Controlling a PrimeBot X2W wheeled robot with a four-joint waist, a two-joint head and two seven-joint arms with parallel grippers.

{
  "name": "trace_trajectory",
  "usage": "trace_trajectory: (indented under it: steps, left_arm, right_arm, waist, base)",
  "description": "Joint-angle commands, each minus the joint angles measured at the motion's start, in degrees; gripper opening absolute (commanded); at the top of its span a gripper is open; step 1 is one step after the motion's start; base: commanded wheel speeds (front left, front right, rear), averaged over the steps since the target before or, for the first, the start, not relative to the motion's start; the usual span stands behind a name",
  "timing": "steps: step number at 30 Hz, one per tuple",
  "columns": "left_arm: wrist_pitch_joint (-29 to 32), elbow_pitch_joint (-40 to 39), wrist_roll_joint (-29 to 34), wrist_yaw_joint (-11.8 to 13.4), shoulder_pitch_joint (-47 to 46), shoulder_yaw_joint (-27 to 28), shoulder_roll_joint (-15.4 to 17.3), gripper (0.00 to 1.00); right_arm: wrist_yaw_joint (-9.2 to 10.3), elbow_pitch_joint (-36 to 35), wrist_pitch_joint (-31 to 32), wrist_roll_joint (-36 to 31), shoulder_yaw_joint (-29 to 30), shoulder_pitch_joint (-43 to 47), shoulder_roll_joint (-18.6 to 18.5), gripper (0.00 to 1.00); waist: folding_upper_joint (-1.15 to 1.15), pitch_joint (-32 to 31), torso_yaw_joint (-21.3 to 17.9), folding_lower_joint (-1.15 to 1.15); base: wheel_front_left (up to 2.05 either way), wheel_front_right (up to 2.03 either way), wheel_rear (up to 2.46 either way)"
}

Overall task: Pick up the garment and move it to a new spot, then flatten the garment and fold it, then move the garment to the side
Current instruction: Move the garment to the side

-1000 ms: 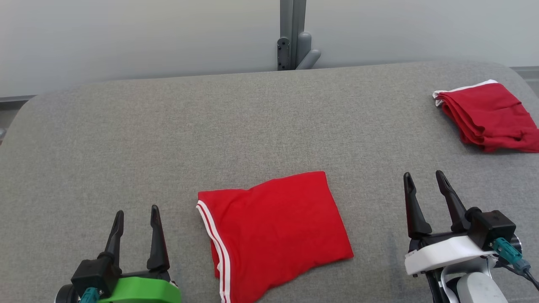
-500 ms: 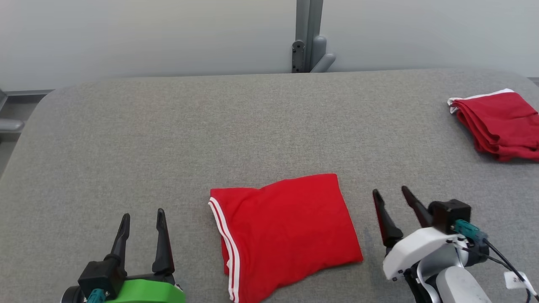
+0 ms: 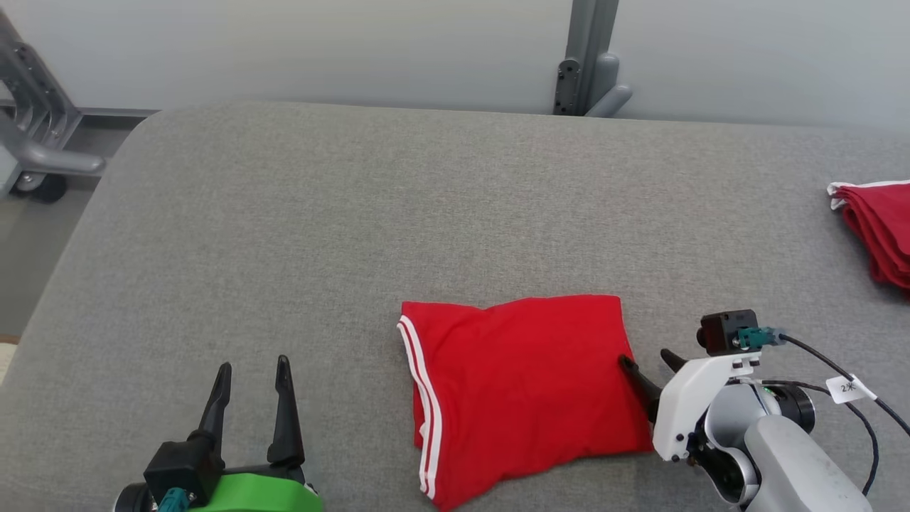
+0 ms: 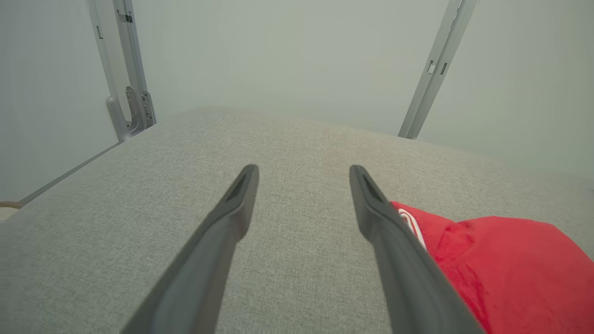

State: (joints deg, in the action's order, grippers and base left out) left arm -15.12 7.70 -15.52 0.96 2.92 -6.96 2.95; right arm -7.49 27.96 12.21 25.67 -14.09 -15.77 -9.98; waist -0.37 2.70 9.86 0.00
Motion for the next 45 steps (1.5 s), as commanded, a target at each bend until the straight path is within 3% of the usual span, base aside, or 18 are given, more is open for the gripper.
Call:
trace_trajectory:
  steps: [1, 11, 13, 15, 16, 17, 29, 39, 45]
  left_arm:
    - [0.0, 0.0, -0.4, -0.1, 0.0, 0.0, 0.0, 1.00]
    - [0.0, -0.2, -0.2, 0.0, -0.8, 0.0, 0.0, 1.00]
    - [0.0, -0.3, -0.1, 0.1, -1.0, 0.0, -0.1, 1.00]
    - [0.0, -0.4, 0.0, 0.1, -1.2, -0.1, -0.1, 1.00]
    - [0.0, -0.4, 0.0, 0.1, -1.3, -0.1, -0.1, 1.00]
    - [0.0, -0.4, 0.0, 0.1, -1.3, -0.1, -0.1, 1.00]
    - [0.0, -1.2, 0.3, 0.2, -2.2, -0.5, 0.0, 1.00]
    - [0.0, -1.0, 1.3, -0.7, -5.3, -1.9, 0.0, 1.00]
    - [0.0, -0.7, 3.2, -1.5, -8.1, -1.8, 0.1, 1.00]
  right_arm:
    - [0.01, 0.7, 0.5, 1.1, -0.4, -0.7, -0.6, 1.00]
    - [0.01, 7.3, 3.2, 10.6, -5.5, -4.5, -2.2, 1.00]
    - [0.01, 8.8, 3.3, 12.8, -7.0, -5.9, -2.5, 0.55]
    - [0.01, 9.4, 3.1, 14.3, -8.1, -6.7, -2.8, 0.28]
    - [0.01, 9.6, 2.8, 15.0, -8.8, -7.2, -2.9, 0.10]
    - [0.01, 9.6, 2.5, 15.6, -9.4, -7.7, -3.2, 0.00]
    - [0.05, 9.3, -1.8, 18.6, -13.7, -12.8, -8.1, 0.00]
    - [0.05, 9.5, -2.9, 18.2, -12.9, -17.4, -12.2, 0.00]
    - [0.05, 8.9, -3.7, 17.5, -12.6, -20.3, -12.4, 0.00]
  waist:
    - [0.37, 0.8, 1.5, 0.00]
    - [0.37, 2.1, 3.8, 0.00]
    - [0.37, 2.4, 3.8, 0.00]
    - [0.37, 2.7, 3.7, 0.00]
    - [0.37, 2.8, 3.7, 0.00]
    - [0.37, 2.9, 3.6, 0.00]
    - [0.37, 4.3, -2.0, 0.00]
    - [0.37, 7.4, -14.7, 0.00]
    - [0.37, 10.5, -23.2, 0.00]
  base:
    - [0.00, 0.00, 0.00]
    - [0.00, 0.00, 0.00]
    - [0.00, 0.00, 0.00]
    - [0.00, 0.00, 0.00]
    - [0.00, 0.00, 0.00]
    - [0.00, 0.00, 0.00]
    - [0.00, 0.00, 0.00]
    - [0.00, 0.00, 0.00]
    - [0.00, 0.00, 0.00]
